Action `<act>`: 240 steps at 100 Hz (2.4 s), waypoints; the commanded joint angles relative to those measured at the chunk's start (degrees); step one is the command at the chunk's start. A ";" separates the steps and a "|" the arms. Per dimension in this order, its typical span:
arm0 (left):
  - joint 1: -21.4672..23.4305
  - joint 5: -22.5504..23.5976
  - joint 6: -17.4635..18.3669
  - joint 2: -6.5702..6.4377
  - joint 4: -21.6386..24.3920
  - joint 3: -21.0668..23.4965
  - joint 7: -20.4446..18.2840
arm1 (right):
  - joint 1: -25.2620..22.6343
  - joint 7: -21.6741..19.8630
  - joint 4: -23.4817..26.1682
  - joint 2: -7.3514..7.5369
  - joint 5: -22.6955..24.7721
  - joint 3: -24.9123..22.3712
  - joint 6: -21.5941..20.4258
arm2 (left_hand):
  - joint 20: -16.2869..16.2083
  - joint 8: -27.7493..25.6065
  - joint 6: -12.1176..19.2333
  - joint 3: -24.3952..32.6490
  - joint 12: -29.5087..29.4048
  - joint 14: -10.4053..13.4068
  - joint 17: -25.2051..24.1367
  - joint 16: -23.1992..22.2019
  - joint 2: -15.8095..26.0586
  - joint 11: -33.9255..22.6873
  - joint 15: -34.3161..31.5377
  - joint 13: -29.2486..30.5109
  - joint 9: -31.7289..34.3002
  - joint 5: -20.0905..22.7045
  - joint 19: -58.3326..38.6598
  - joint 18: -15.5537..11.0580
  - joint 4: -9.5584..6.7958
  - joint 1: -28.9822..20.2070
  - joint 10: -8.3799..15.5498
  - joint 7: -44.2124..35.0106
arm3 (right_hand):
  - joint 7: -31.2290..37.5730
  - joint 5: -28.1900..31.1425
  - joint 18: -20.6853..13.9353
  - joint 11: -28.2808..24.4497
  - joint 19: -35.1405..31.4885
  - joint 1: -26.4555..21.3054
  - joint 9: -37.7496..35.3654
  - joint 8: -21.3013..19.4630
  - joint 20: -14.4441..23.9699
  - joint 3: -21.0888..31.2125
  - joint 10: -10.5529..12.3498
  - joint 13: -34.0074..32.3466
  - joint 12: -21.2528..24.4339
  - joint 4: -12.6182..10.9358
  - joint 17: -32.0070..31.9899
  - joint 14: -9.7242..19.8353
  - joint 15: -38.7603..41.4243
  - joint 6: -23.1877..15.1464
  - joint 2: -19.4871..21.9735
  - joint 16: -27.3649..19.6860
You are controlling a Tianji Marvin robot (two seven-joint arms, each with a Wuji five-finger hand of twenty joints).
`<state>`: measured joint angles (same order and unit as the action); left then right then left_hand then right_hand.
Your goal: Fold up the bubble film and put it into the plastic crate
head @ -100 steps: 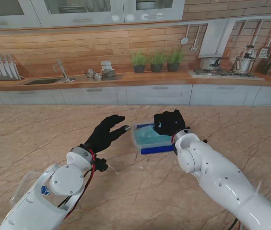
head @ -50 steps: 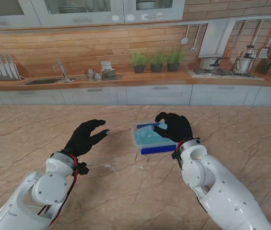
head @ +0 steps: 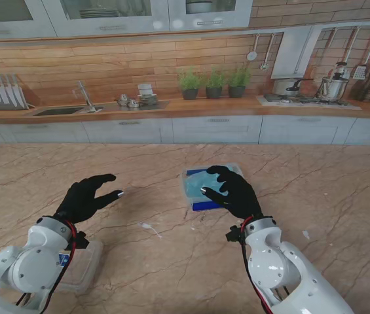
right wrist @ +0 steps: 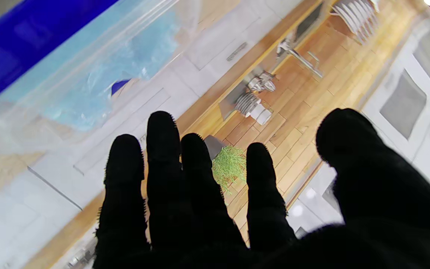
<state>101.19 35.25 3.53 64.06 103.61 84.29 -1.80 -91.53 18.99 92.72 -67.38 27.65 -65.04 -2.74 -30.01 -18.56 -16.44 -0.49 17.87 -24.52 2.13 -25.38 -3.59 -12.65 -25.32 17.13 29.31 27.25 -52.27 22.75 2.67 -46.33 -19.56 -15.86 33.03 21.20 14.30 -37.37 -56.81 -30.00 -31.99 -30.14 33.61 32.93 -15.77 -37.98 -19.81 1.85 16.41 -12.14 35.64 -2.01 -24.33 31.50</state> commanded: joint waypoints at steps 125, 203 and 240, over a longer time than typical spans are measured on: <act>13.92 12.93 -21.11 -2.42 2.18 13.45 -10.54 | -15.11 -4.06 13.59 0.42 -3.54 -5.22 -5.75 | 6.16 1.17 -0.23 2.01 -0.77 -3.45 -2.29 2.79 -10.82 3.60 5.68 -2.79 -1.85 0.51 5.72 2.27 -2.56 -3.95 -4.06 3.00 | -1.29 2.42 -0.47 4.55 9.86 2.52 2.49 -0.71 6.21 2.21 1.45 2.28 0.29 -0.53 0.11 1.04 -3.11 -0.18 -6.28 0.71; 16.07 17.42 -35.89 -2.15 0.66 9.77 -8.56 | -12.43 -8.17 11.45 0.69 -8.93 -6.41 -7.74 | 2.62 1.12 -1.88 1.48 0.02 -2.05 -0.58 0.59 -7.71 -1.34 -0.95 0.95 -1.55 -0.50 -1.69 1.13 -2.34 -4.72 -4.03 1.74 | -1.18 3.15 -0.57 4.17 9.01 1.76 1.85 -1.22 6.88 1.66 1.18 1.80 0.14 -0.69 0.23 0.94 -2.00 -0.12 -5.25 1.15; 12.94 14.39 -38.10 -2.95 -3.47 7.15 -11.63 | -12.07 -7.06 10.91 0.49 -8.24 -6.09 -7.92 | -1.16 0.20 -1.36 1.42 1.52 -1.11 3.89 -0.75 -6.91 -6.05 -6.17 7.67 6.75 6.48 -8.22 0.87 -2.29 -4.82 -2.52 -3.64 | -0.69 4.51 -0.66 3.80 8.20 1.68 1.10 -1.50 7.11 1.77 1.21 1.24 0.07 -0.76 0.39 0.96 -1.37 -0.34 -4.86 1.37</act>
<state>113.61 50.16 -34.62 60.85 102.12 92.39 -11.60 -103.61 11.80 103.62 -66.61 19.33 -71.36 -10.54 -29.50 -16.38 -21.01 1.00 17.55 -25.71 5.46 -24.88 -11.71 -14.15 -29.68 22.50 30.97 28.54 -57.87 23.32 2.06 -49.48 -25.54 -13.53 32.40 25.00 14.39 -33.53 -47.81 -27.68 -29.76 -30.88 39.29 34.45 -14.71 -35.99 -19.11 1.30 16.70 -11.60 32.98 -1.95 -29.57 32.19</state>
